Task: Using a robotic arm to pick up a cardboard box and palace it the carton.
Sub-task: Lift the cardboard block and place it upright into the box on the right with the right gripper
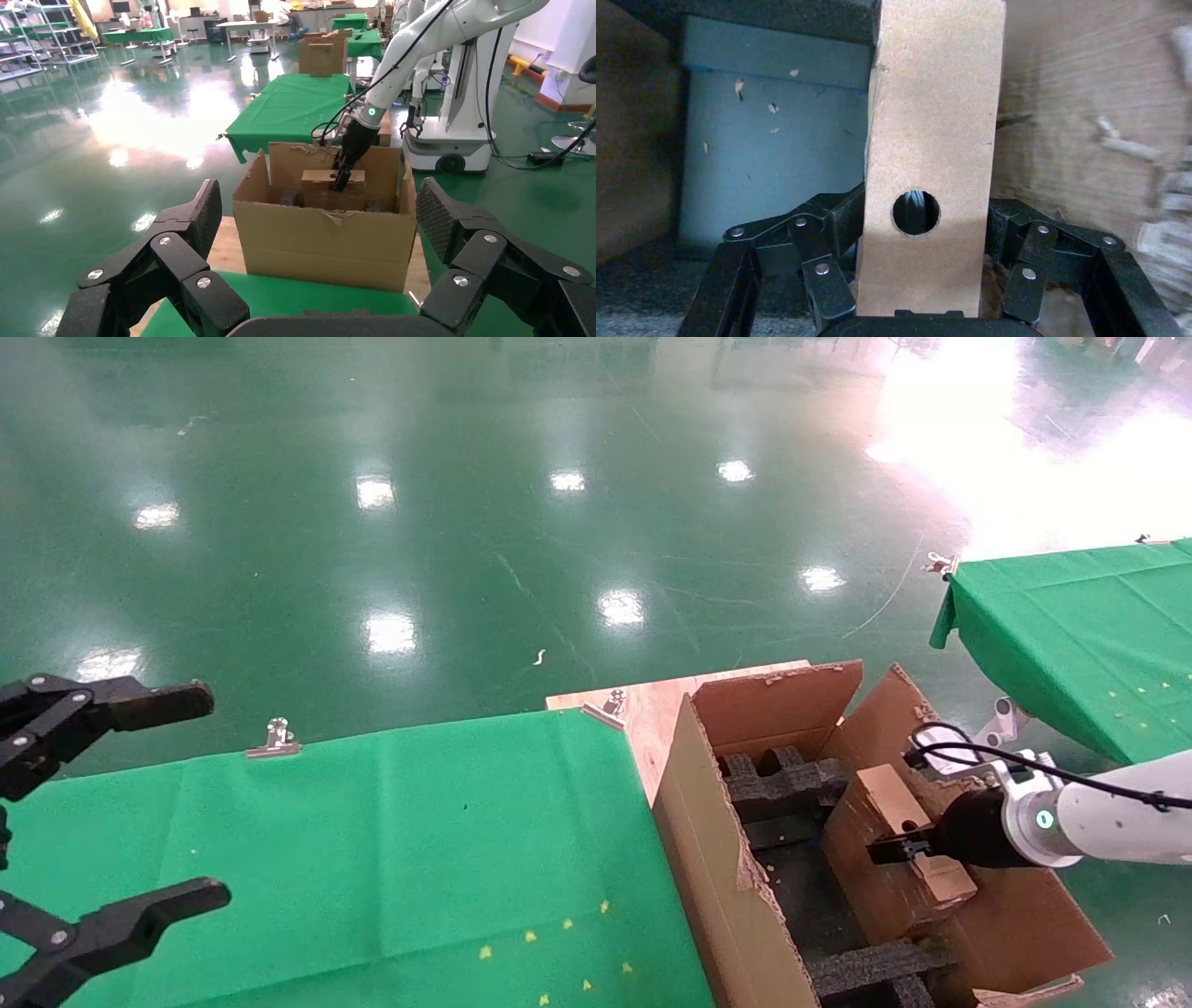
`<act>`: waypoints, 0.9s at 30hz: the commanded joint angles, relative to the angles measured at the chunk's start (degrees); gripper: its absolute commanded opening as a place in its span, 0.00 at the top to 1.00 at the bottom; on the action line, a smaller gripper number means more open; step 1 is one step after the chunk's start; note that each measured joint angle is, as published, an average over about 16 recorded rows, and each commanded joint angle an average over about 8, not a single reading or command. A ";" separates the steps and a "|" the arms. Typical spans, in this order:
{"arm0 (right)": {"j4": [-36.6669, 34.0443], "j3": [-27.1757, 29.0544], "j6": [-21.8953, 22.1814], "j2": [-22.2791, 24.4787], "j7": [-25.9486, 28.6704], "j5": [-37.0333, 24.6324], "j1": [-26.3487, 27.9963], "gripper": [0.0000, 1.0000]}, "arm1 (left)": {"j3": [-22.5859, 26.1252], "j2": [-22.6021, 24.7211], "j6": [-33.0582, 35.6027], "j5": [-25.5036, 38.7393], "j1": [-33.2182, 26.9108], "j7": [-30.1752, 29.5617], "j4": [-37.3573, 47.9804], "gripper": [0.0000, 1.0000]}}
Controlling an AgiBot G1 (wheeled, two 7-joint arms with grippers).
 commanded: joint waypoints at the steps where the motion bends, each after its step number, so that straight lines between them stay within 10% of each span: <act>1: -1.14 0.08 0.19 -0.72 -1.06 0.68 -0.84 1.00 | 0.00 0.00 0.00 0.00 0.00 0.00 0.00 0.00; 4: -2.49 0.31 0.28 -1.41 -2.26 1.47 -1.54 0.95 | 0.00 0.00 0.00 0.00 0.00 0.00 0.00 0.00; 12: -4.50 0.76 0.23 -2.44 -3.84 3.01 -2.57 0.00 | 0.00 0.00 -0.02 -0.01 0.02 0.00 0.02 0.00; 27: -3.82 0.67 0.19 -2.01 -3.41 2.42 -2.14 0.00 | 0.00 0.00 -0.01 -0.01 0.01 0.00 0.02 0.00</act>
